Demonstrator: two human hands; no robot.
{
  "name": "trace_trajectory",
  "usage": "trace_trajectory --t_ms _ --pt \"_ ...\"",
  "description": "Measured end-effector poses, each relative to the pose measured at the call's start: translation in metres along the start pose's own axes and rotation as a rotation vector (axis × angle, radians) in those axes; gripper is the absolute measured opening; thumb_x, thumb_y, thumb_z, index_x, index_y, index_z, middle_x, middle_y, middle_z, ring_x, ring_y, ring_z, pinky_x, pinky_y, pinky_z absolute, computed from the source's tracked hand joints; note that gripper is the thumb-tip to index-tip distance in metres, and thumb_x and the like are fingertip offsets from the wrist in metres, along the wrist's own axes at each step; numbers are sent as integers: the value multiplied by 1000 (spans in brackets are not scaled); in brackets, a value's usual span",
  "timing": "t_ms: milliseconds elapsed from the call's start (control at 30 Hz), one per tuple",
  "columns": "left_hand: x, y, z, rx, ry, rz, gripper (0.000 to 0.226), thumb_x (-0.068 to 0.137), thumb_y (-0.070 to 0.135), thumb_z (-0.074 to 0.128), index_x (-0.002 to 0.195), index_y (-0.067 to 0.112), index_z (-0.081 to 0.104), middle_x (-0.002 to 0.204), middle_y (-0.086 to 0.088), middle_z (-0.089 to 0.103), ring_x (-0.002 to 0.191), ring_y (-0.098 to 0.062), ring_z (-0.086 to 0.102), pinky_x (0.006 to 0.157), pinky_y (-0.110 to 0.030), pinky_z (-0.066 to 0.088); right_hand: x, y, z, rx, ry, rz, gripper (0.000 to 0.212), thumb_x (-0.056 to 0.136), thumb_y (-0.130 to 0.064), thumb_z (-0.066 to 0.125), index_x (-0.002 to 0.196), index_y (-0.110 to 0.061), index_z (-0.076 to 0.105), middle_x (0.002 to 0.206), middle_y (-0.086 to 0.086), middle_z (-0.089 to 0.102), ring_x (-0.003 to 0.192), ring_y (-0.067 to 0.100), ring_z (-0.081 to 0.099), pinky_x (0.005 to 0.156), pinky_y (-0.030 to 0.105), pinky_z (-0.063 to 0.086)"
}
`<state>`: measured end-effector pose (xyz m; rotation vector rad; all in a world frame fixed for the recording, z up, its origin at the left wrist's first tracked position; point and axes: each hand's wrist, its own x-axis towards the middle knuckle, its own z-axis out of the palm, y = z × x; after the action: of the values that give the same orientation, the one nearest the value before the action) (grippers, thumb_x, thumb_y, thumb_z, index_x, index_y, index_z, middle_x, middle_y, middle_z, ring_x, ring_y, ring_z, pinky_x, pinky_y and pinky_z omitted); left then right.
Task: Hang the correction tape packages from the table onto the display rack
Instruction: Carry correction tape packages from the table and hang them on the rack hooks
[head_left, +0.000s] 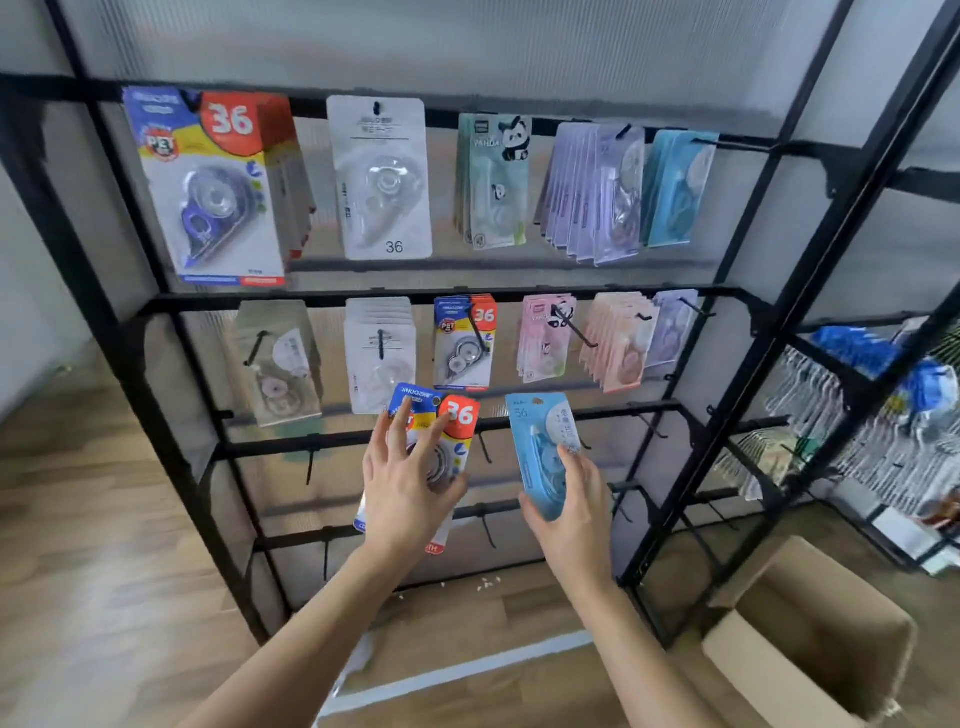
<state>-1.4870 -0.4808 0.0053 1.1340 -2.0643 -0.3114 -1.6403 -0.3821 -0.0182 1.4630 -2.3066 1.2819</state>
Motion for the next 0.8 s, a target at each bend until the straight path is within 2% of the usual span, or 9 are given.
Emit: trace_trajectory --t_ms 400,600,800 --pt "62 63 85 28 127 -62 71 74 30 80 137 28 48 152 -12 29 142 -38 17 108 -51 25 95 96 -2 91 -84 -85 69 70 -14 82 129 4 50 128 24 51 116 40 51 89 56 48" --pt "71 69 104 63 201 -146 69 72 29 81 135 27 52 151 -12 31 142 -38 18 108 -53 25 115 118 0 125 -129 -161 70 73 -18 81 131 3 48 133 20 49 121 38 48 98 53 43" --pt "72 68 111 112 241 -164 69 70 28 82 134 26 54 149 -14 34 141 -40 21 106 -55 26 122 125 1 153 -164 -188 69 74 -19 80 132 2 48 133 19 49 122 35 47 98 51 45"
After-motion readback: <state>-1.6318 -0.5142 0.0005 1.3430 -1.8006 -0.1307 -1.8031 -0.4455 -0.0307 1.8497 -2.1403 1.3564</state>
